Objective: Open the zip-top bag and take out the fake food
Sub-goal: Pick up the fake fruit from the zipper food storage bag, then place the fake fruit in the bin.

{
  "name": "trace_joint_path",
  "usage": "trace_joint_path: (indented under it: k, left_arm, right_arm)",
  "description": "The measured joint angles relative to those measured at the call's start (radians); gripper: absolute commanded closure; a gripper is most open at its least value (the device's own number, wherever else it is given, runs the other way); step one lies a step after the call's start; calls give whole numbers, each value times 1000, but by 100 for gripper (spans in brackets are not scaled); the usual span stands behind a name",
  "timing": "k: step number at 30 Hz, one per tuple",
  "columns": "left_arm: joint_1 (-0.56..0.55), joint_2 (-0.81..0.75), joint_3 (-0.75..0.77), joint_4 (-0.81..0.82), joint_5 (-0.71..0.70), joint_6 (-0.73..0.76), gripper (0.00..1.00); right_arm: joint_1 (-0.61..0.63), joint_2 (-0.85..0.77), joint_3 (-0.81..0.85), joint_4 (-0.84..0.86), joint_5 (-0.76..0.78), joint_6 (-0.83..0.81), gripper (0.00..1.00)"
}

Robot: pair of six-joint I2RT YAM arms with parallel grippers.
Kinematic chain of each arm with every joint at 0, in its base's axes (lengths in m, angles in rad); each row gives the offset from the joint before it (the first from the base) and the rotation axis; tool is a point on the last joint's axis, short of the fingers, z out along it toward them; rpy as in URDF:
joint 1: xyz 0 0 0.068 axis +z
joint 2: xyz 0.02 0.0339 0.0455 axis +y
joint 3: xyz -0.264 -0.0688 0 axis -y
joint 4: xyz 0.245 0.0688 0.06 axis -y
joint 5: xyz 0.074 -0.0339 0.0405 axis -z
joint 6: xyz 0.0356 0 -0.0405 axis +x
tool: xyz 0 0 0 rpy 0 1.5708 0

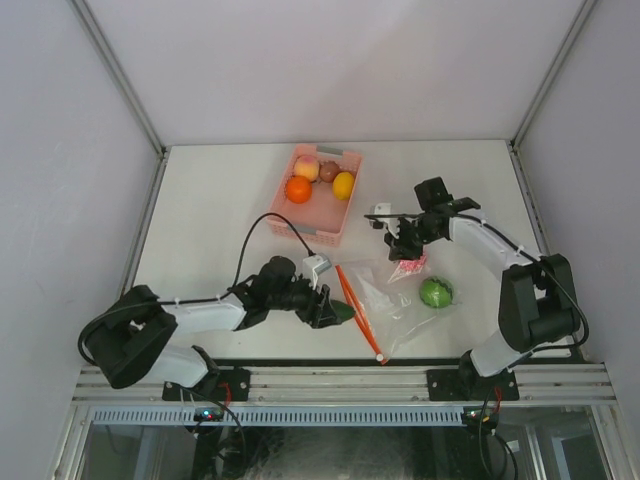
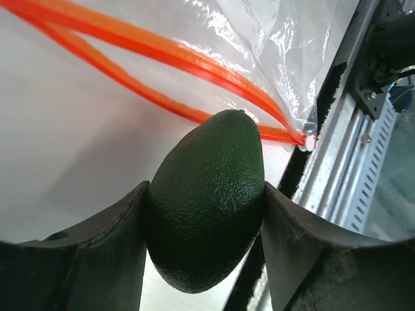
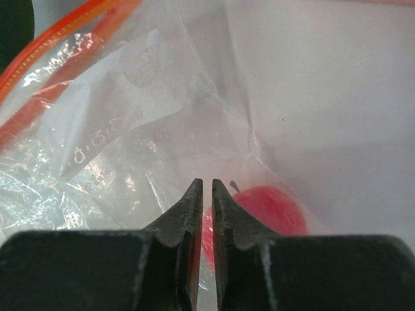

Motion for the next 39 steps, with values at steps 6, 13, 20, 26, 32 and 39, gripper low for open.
trace_joint_path:
  k: [6, 13, 20, 26, 32, 39]
  left_arm:
    - [9, -111, 0, -123, -16, -93, 87]
    - [19, -286, -5, -171, -81, -198, 88]
    - [48, -391, -58, -48, -62, -340, 89]
    - [55, -277, -53, 122, 41, -478, 90]
    - [38, -142, -20, 184, 121, -549, 90]
    - [-15, -74, 67, 238, 160, -579, 90]
  right_arm:
    - [-7, -38, -3, -24, -71, -34, 88]
    - [-8, -115, -16, -99, -197, -155, 76]
    - [-8, -233, -31, -170, -355, -280, 51]
    - [-8, -293, -68, -248, -468, -424, 20]
    - [-8, -302, -86, -280, -517, -504, 0]
    - [22, -309, -125, -256, -514, -507, 0]
